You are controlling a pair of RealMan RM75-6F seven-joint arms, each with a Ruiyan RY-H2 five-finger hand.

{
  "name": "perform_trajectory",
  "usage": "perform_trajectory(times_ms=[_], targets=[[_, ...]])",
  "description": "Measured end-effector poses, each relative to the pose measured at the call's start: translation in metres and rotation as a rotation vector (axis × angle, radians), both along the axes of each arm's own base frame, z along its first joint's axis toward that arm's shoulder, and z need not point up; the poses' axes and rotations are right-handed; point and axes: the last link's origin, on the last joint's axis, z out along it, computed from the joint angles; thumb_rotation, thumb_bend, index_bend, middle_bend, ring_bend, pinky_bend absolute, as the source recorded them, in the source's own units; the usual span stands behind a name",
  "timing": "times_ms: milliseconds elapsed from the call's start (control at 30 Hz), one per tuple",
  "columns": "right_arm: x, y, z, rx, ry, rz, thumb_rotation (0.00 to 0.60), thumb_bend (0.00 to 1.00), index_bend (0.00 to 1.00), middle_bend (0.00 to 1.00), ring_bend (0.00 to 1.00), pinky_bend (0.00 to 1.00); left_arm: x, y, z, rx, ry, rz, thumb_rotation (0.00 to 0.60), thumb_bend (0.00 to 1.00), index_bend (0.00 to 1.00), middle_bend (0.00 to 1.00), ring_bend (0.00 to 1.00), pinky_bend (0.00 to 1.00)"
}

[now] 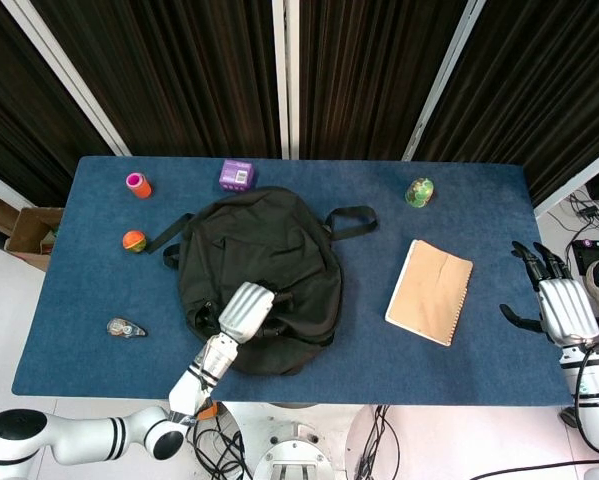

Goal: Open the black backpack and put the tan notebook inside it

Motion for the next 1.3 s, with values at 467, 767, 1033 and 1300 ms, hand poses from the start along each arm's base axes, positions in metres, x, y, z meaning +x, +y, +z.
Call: perform_trajectory(times_ms=[467,767,1033,1300], targets=[[-0.01,0.031,-0.01,0.071,0.084,0.051,0.6,0.18,0.08,0.21,0.03,0.18,0.023,0.067,0.042,0.069,-0.197,0.176,0.6,0.43,0.63,0.66,0.57,0.42],[-0.035,0.034,-0.039,0.141,0.218,0.104,0.6,0.18,0.11,0.21,0.03,0.18,0.015,0.111,0.047,-0.025,-0.193,0.376,0.6,0.44,0.62,0.65,0.56,0.37],[-0.055,0.01,-0.063,0.225,0.358,0.171,0.6,0.18,0.11,0.19,0.03,0.17,0.012,0.125,0.045,-0.129,-0.235,0.514,0.6,0.44,0.61,0.65,0.56,0.37],[-0.058,-0.012,-0.088,0.262,0.415,0.222,0.6,0.18,0.12,0.18,0.03,0.16,0.012,0.13,0.045,-0.163,-0.253,0.563,0.6,0.44,0.61,0.65,0.55,0.36]])
